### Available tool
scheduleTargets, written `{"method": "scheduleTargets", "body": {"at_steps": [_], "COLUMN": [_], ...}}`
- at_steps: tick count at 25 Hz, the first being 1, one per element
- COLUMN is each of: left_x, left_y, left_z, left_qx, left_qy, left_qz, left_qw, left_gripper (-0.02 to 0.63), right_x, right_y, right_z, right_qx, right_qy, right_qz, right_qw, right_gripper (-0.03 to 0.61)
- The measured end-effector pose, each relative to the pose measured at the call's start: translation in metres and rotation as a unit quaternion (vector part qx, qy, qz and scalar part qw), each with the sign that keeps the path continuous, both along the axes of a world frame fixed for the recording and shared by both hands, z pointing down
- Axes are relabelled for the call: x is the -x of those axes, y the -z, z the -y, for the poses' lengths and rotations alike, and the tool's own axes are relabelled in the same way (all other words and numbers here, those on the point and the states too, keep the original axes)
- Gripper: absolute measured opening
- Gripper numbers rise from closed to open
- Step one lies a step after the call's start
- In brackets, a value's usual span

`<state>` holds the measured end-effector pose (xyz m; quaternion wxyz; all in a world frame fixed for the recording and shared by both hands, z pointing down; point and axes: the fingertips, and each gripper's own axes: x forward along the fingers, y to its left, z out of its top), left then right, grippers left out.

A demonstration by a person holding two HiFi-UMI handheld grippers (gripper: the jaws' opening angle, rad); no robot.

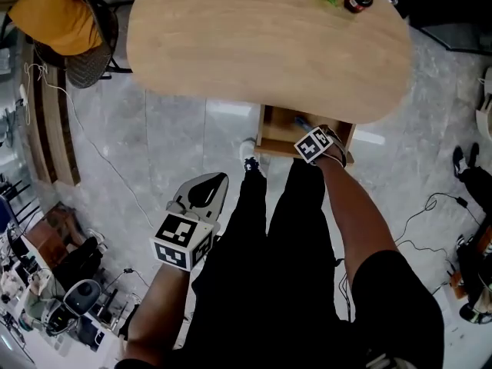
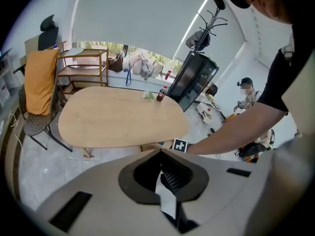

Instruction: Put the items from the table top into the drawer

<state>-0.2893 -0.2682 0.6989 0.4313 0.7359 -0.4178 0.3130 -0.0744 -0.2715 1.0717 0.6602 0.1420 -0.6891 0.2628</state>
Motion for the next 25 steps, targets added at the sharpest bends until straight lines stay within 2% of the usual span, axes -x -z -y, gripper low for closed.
{"method": "scheduleTargets", "body": {"at_steps": [6, 8, 10, 12, 14, 18, 21, 25], "left_x": [-0.002, 0.002, 0.005, 0.006, 0.006, 0.0, -0.017, -0.042], "left_y": [0.07, 0.093, 0.112, 0.133, 0.155, 0.191, 0.21, 0.236], "left_z": [0.01, 0.023, 0.032, 0.033, 0.037, 0.041, 0.034, 0.017], "left_qx": [-0.051, -0.082, -0.112, -0.136, -0.162, -0.193, -0.207, -0.228], "left_qy": [-0.037, -0.044, -0.061, -0.085, -0.104, -0.117, -0.15, -0.172], "left_qz": [-0.022, -0.034, -0.046, -0.054, -0.063, -0.096, -0.106, -0.126], "left_qw": [0.9978, 0.9951, 0.9908, 0.9856, 0.9793, 0.9695, 0.961, 0.9502], "left_gripper": [0.005, 0.005, 0.005, 0.005, 0.005, 0.005, 0.005, 0.005], "right_x": [0.0, 0.0, 0.005, 0.017, 0.032, 0.062, 0.072, 0.061], "right_y": [0.115, 0.162, 0.216, 0.277, 0.345, 0.483, 0.561, 0.622], "right_z": [-0.008, 0.008, 0.023, 0.03, 0.034, 0.015, -0.003, -0.019], "right_qx": [-0.024, -0.057, -0.108, -0.159, -0.202, -0.251, -0.286, -0.316], "right_qy": [-0.01, -0.05, -0.108, -0.16, -0.204, -0.266, -0.285, -0.301], "right_qz": [0.027, 0.052, 0.092, 0.143, 0.2, 0.327, 0.393, 0.426], "right_qw": [0.999, 0.996, 0.984, 0.964, 0.937, 0.871, 0.826, 0.793], "right_gripper": [0.184, 0.181, 0.105, 0.053, 0.021, 0.005, 0.003, 0.003]}}
